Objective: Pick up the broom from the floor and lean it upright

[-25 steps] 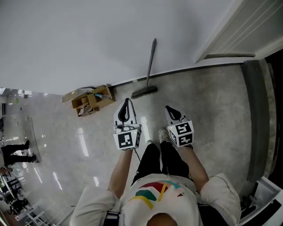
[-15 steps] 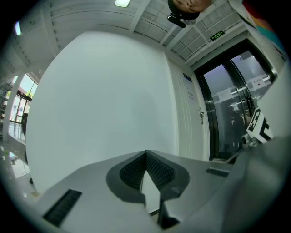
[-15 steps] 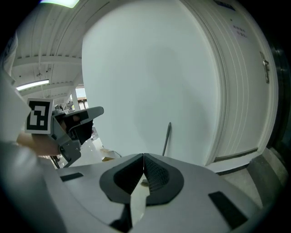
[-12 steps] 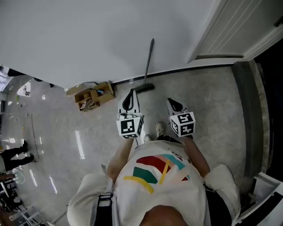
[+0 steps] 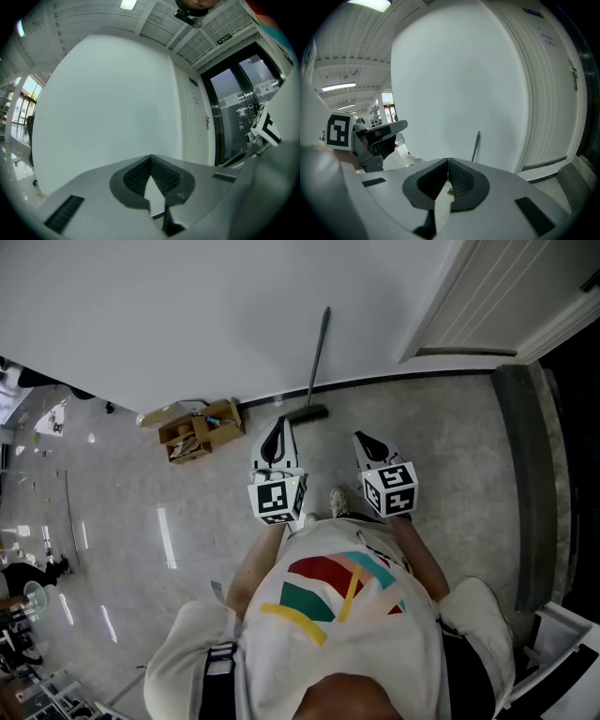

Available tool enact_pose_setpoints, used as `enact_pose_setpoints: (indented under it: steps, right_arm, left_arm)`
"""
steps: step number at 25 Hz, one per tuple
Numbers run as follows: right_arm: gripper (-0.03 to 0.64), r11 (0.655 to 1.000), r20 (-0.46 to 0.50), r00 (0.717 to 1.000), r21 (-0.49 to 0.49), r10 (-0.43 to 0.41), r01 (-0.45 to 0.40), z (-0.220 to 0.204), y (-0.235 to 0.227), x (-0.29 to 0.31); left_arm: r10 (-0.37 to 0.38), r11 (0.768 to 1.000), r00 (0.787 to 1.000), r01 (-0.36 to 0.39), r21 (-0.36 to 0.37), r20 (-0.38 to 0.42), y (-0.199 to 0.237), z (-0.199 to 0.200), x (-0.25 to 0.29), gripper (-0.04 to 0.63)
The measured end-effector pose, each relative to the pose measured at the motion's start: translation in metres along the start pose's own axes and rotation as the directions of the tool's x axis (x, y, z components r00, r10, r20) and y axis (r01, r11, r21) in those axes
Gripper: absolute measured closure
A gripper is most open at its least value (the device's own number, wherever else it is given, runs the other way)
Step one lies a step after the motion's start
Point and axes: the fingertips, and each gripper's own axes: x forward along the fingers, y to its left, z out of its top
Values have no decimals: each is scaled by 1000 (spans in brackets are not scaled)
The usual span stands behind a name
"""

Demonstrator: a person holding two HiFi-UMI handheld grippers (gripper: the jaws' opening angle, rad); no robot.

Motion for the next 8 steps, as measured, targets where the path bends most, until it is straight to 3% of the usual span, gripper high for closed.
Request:
enact_pose_setpoints:
  steps: [8]
  right_arm:
    - [603, 1000, 14, 1000, -4, 25, -25, 1, 3, 1]
  left_arm:
    - [26, 1000, 1000, -26, 3, -3, 1, -1, -7, 549]
